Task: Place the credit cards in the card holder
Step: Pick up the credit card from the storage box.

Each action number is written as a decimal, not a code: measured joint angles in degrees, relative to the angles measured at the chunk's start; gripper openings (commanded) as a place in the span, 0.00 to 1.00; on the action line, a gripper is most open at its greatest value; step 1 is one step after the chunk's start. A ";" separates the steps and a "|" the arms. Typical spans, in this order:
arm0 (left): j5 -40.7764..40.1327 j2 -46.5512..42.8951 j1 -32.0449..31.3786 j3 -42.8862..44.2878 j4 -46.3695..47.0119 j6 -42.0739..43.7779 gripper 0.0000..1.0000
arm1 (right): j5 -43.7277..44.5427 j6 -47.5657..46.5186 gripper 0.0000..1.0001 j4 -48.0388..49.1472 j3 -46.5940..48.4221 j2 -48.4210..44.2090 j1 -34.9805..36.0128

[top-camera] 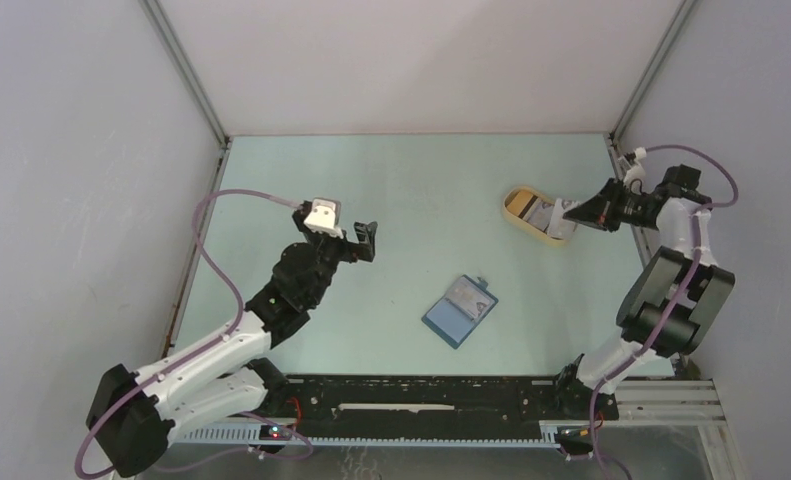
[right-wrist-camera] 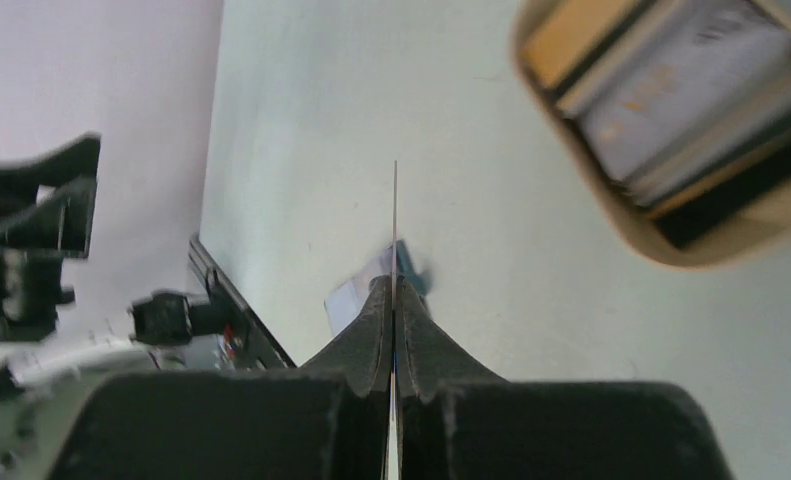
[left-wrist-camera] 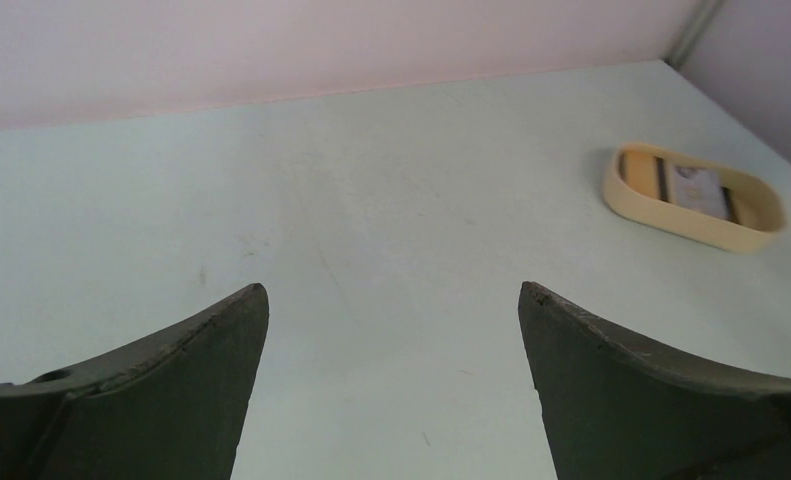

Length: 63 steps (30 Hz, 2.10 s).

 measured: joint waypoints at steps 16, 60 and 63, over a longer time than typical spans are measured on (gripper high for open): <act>35.36 -8.66 -0.31 -9.90 12.61 -20.35 0.95 | -7.78 -25.18 0.00 -4.96 -8.50 -34.99 29.05; 44.98 30.45 -17.33 -2.60 45.51 -16.41 0.00 | -17.44 -36.63 0.18 -8.02 -15.74 -26.71 43.39; 44.98 30.45 -17.33 -2.54 44.65 -16.44 0.00 | -16.94 -36.04 0.45 -7.91 -15.74 -26.73 43.43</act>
